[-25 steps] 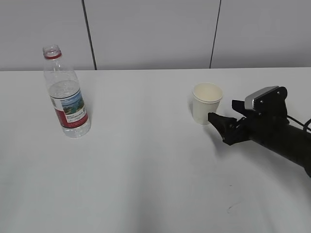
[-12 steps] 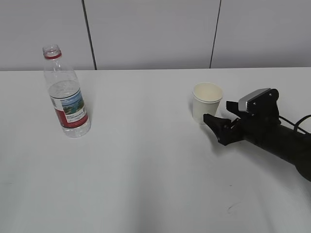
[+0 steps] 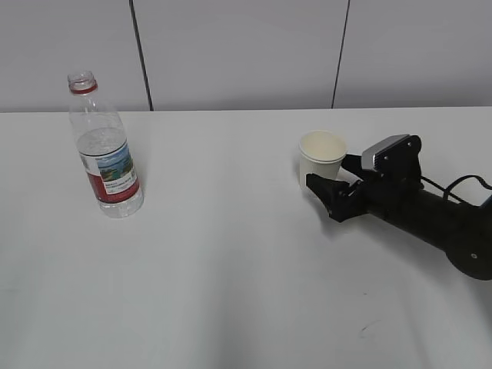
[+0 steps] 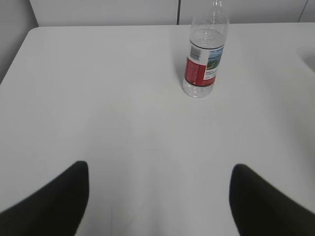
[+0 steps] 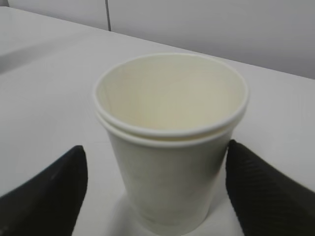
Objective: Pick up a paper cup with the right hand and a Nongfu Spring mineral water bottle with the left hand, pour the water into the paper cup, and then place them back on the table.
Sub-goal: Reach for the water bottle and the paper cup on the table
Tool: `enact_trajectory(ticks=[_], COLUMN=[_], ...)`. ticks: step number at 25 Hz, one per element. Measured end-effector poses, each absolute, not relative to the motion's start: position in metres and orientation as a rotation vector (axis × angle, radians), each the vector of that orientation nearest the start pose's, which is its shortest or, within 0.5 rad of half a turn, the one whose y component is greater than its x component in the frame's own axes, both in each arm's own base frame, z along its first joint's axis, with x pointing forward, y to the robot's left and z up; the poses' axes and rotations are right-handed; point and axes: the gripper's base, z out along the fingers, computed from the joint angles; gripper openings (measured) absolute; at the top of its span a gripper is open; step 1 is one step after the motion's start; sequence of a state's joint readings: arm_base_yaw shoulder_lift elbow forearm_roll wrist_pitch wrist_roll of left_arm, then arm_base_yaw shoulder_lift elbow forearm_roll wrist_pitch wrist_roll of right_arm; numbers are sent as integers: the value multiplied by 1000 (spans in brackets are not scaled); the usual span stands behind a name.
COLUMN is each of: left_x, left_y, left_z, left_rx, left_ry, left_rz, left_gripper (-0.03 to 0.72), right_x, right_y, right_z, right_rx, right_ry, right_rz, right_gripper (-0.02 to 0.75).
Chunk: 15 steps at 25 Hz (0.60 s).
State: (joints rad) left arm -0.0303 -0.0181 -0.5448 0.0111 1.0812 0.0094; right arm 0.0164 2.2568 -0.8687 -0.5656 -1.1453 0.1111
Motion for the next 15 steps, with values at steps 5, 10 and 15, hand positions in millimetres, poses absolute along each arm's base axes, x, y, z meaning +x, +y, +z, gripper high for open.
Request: enact_trajectory(ticks=[5, 10, 15], left_x=[-14, -14, -14], left_y=[1, 1, 1], left_z=[288, 288, 288], left_rx=[39, 39, 39], left_ry=[2001, 2001, 2001], left_rz=[0, 0, 0], left_gripper=[526, 526, 526], right_x=[382, 392, 401], right_y=[63, 66, 66], right_z=[64, 64, 57], right_rx=[-482, -460, -453], right_ry=[1686, 1677, 1677], right_rz=[366, 350, 346], right_gripper=[652, 652, 652])
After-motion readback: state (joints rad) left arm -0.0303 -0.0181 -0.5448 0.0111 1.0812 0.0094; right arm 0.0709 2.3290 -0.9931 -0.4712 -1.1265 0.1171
